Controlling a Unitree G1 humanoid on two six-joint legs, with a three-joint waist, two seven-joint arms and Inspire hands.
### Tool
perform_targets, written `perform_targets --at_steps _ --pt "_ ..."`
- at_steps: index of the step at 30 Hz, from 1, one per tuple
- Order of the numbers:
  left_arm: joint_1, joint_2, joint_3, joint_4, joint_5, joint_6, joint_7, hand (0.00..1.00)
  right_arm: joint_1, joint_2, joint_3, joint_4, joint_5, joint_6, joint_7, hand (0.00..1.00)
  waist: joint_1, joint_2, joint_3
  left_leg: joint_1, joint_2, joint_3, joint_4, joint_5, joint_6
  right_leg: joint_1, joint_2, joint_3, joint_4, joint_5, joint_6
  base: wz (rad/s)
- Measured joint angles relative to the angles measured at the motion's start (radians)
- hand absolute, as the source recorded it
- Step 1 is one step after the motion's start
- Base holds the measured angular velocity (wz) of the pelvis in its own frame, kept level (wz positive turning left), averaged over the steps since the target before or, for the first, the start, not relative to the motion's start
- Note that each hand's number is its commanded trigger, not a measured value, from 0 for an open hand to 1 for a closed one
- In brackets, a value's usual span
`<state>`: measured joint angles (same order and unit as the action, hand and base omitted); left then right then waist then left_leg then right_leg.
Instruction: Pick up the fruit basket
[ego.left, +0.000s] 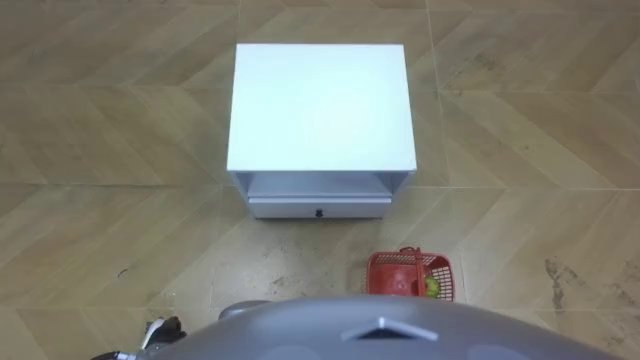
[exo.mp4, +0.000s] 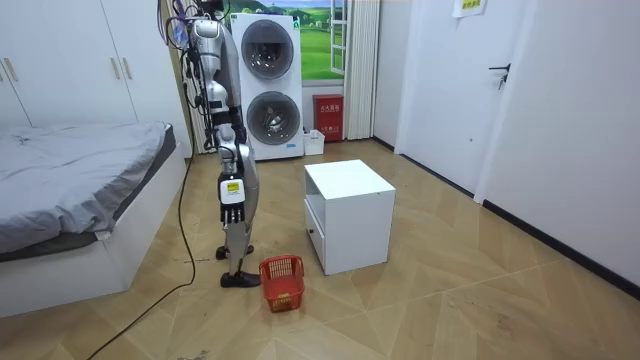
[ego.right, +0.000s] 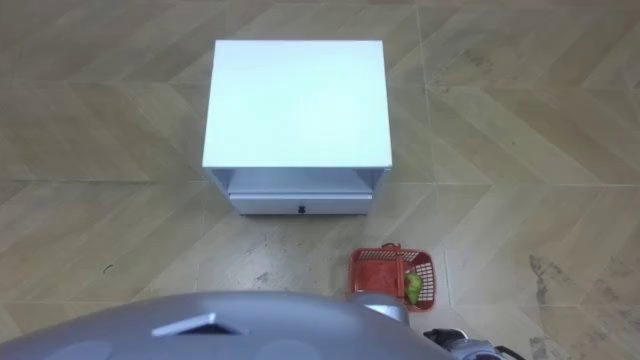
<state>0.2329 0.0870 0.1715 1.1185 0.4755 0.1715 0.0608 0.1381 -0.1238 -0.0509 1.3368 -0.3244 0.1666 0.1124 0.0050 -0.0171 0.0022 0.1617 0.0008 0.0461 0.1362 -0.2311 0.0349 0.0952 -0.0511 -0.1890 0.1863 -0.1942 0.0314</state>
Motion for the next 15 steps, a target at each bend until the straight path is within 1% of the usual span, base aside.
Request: perform_targets --at_steps 7,11,15 --pt "0.000 0.000 -0.010 0.000 0.000 0.002 -0.013 0.00 0.000 0.000 0.000 -0.001 0.000 0.002 0.000 0.00 0.000 0.002 0.0003 0.000 0.000 0.002 0.001 0.000 0.000 0.000 0.000 0.000 0.000 0.000 0.000 0.00" --pt "0.000 0.001 -0.031 0.001 -0.003 0.004 -0.014 0.00 0.000 0.000 0.010 0.001 0.001 0.004 0.001 0.00 0.001 0.003 0.0003 0.002 0.000 0.002 0.001 0.000 0.000 0.003 0.000 0.000 0.000 0.000 0.000 0.00" --pt "0.001 0.000 -0.028 0.001 -0.003 0.006 -0.031 0.00 -0.001 -0.002 0.009 0.001 0.003 0.009 0.010 0.00 0.001 0.003 0.0004 0.006 0.000 0.003 0.001 0.000 0.000 0.009 0.000 0.001 0.000 -0.001 0.000 0.00"
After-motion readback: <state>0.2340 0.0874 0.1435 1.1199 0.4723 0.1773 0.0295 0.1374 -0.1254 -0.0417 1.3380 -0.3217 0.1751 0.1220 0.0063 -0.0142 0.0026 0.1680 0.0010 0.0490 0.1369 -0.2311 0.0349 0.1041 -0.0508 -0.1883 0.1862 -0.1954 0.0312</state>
